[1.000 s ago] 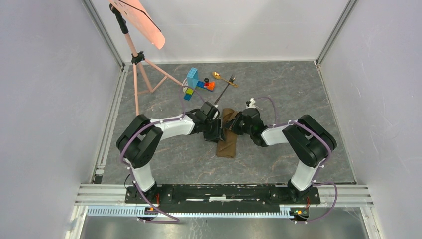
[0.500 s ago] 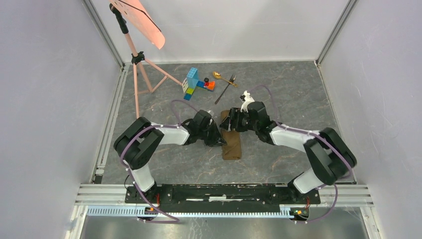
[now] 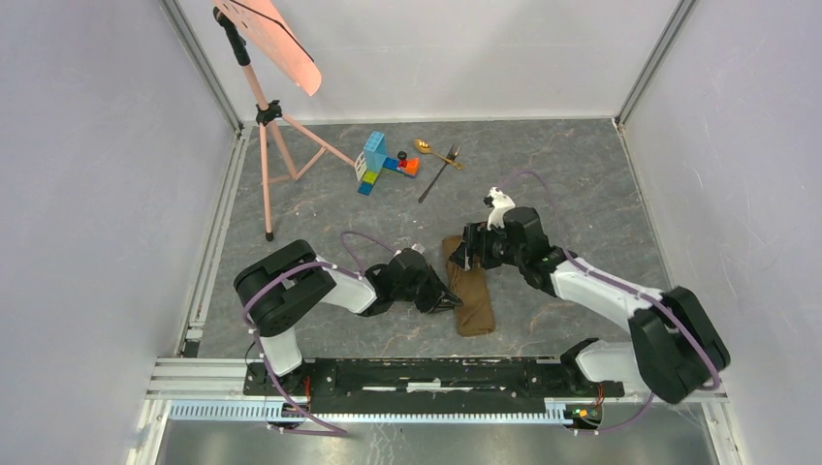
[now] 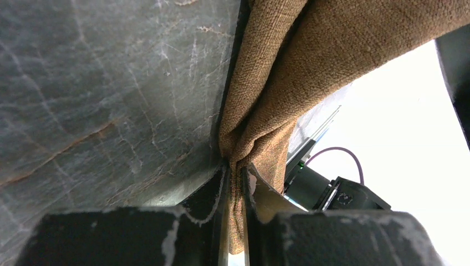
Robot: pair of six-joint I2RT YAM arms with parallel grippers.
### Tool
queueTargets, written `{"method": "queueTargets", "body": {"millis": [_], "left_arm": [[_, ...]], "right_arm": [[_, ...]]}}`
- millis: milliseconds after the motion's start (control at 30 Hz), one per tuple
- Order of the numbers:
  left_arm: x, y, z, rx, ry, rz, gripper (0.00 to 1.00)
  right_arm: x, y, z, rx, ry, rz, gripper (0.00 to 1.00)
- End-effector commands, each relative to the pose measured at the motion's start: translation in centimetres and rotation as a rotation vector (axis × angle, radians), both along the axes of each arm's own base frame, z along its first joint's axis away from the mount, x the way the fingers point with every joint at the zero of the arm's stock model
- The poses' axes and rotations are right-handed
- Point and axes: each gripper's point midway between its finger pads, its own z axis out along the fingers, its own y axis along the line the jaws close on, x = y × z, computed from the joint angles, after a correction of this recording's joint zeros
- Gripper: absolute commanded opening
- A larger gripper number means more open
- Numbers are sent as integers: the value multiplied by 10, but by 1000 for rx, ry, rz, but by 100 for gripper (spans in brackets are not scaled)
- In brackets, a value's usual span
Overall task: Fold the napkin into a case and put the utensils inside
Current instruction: Fold the 2/3-rectangle-folded napkin at the center of the board, then pick up the top corner of the smaller rectangle folded napkin from the center of the board.
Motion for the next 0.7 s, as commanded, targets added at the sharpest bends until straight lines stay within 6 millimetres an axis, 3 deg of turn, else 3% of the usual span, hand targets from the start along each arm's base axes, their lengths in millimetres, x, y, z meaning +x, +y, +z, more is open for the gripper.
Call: {"method": "queueTargets", "body": {"millis": [0, 267, 433, 667], "left_arm": [[6, 4, -10, 0, 30, 85, 11], [5, 3, -13, 25, 17, 67, 11], [3, 0, -17, 23, 30, 60, 11], [3, 0, -20, 27, 34, 58, 11]], "right_arm": [[1, -15, 29, 19, -99, -63, 87], [-6, -57, 19, 62, -103, -233, 94], [-5, -50, 13, 164, -58, -257, 90], [1, -33, 9, 223, -30, -235, 76]]}}
